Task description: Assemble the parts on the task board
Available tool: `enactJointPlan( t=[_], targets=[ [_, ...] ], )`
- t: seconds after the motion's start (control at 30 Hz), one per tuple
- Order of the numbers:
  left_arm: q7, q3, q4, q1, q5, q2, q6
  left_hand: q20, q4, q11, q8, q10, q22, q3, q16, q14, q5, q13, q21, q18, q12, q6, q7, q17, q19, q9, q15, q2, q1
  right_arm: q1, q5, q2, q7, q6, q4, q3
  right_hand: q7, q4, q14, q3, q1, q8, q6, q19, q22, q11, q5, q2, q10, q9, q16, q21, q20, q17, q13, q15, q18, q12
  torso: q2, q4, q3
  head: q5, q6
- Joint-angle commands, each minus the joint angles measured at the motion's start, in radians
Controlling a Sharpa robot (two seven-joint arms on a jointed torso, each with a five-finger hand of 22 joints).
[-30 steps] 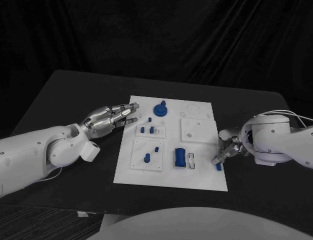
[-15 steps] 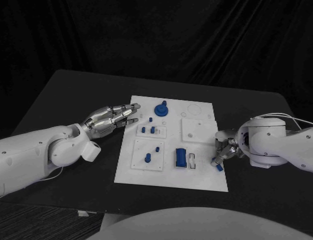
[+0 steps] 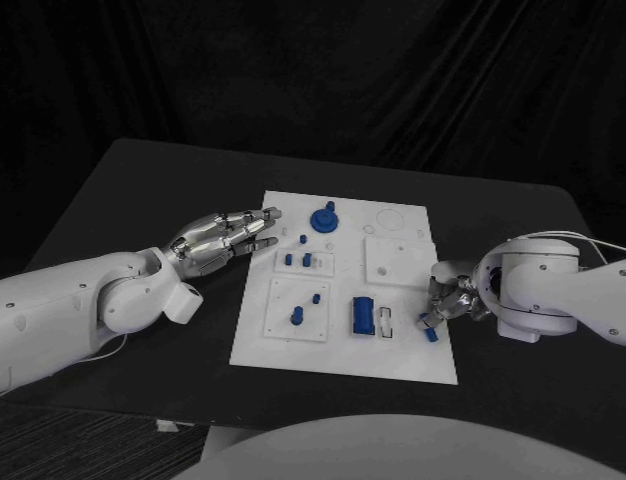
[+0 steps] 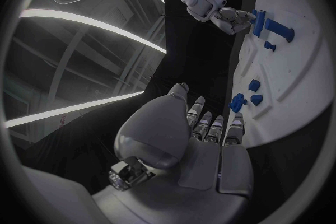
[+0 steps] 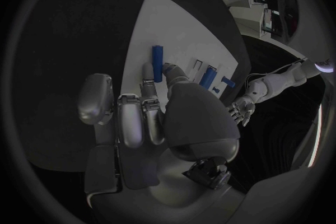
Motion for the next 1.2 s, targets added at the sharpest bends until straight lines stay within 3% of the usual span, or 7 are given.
enactJointPlan(
  t=[0.03,0.17,0.43,0.87,1.2],
  targets=[
    [0.009,0.001,0.001,-0.002,0.005,0.003,0.014,0.003,0.000,0.008,0.003,-0.001,-0.001,0.009,-0.004,-0.002,0.004,0.001,-0.001,0.010,0.007,-0.002,0.002,-0.001,-0.001,-0.001,0.002,0.000,0.010,-0.003,0.194,-0.004,0.020,-0.060,0.009,-0.003,0.001,-0.196,0.061,0.210,-0.026,0.009,0.003,0.002,0.130,-0.002,0.003,-0.009,0.108,0.002,0.005,-0.006,0.007,0.002,0.263,0.001,0.007,0.004,0.001,-0.0007,0.0003,-0.001,0.000],
    [0.006,0.001,0.001,-0.002,0.005,0.004,0.016,0.003,0.000,0.008,0.003,-0.001,-0.001,0.009,-0.004,-0.002,0.004,0.001,-0.001,0.010,0.007,-0.002,0.002,-0.001,-0.001,-0.001,0.002,0.000,0.010,0.004,0.315,-0.003,0.034,-0.086,0.009,-0.003,0.000,-0.196,0.061,0.218,-0.038,0.012,0.004,0.004,0.131,-0.002,0.002,-0.011,0.108,0.002,0.005,-0.004,0.006,0.001,0.263,0.001,0.006,0.004,0.001,-0.0019,0.0007,-0.002,0.000],
    [0.003,0.001,0.000,-0.002,0.005,0.006,0.018,0.003,0.000,0.008,0.003,-0.001,-0.002,0.009,-0.004,-0.002,0.004,0.001,-0.001,0.010,0.007,-0.002,0.003,-0.001,-0.001,-0.001,0.002,0.000,0.010,0.008,0.465,0.018,0.051,-0.120,-0.008,-0.003,-0.002,-0.196,0.060,0.230,-0.057,0.014,0.001,0.003,0.131,-0.004,-0.006,-0.012,0.108,0.002,0.005,-0.009,0.006,-0.002,0.263,0.000,0.007,0.004,0.000,0.0021,0.0003,-0.008,0.000],
    [0.002,0.001,0.002,-0.002,0.005,0.005,0.020,0.003,0.000,0.008,0.003,0.000,-0.002,0.010,-0.004,-0.002,0.003,0.001,-0.001,0.010,0.008,-0.002,0.003,-0.002,-0.001,-0.001,0.002,0.000,0.009,0.008,0.495,0.057,0.068,-0.153,-0.038,-0.003,-0.003,-0.193,0.059,0.241,-0.075,0.020,-0.003,-0.001,0.128,-0.004,-0.023,-0.010,0.108,0.005,0.004,-0.024,0.005,-0.005,0.263,-0.001,0.009,0.004,0.001,-0.0013,-0.0010,0.000,0.000],
    [0.000,0.001,0.002,-0.003,0.005,0.007,0.021,0.003,0.000,0.009,0.003,0.000,-0.002,0.010,-0.004,-0.002,0.003,0.001,-0.001,0.010,0.008,-0.001,0.003,-0.002,-0.002,0.000,0.002,0.000,0.009,0.008,0.497,0.078,0.056,-0.163,-0.058,-0.003,-0.004,-0.178,0.058,0.250,-0.108,0.024,-0.015,-0.003,0.126,-0.005,-0.053,-0.007,0.108,0.007,0.001,-0.033,0.005,-0.014,0.263,-0.002,0.011,0.004,0.000,0.0022,-0.0003,-0.007,0.000]
  ],
)
